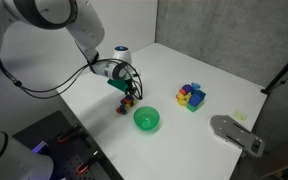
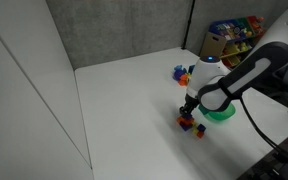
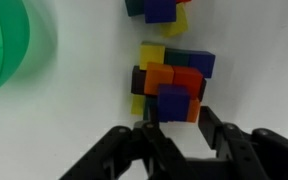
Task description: Put one small purple block in the green bowl
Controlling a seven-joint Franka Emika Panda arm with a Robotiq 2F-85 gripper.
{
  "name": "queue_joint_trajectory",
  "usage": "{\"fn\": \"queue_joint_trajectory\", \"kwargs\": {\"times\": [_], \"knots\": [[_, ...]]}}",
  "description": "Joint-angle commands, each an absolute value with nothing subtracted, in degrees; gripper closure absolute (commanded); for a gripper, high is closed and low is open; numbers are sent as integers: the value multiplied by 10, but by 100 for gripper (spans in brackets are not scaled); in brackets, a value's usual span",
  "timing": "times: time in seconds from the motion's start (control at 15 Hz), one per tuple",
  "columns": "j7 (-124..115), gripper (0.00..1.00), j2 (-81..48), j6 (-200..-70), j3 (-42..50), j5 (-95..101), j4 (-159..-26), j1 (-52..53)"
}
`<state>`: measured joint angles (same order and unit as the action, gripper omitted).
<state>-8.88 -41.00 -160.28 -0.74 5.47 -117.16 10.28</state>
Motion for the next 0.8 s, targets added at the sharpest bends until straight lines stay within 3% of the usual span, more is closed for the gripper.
{"fn": "queue_joint_trajectory", "kwargs": {"times": [0.0,0.07,0.13,0.73], "knots": [[-91,84,-398,-1574,-1,42,-1160,107],[-88,92,-391,-1567,-5,39,-1161,102],[-86,93,-384,-1561,-6,36,-1163,99],[-95,90,-327,-1504,46,50,-1181,73]]}}
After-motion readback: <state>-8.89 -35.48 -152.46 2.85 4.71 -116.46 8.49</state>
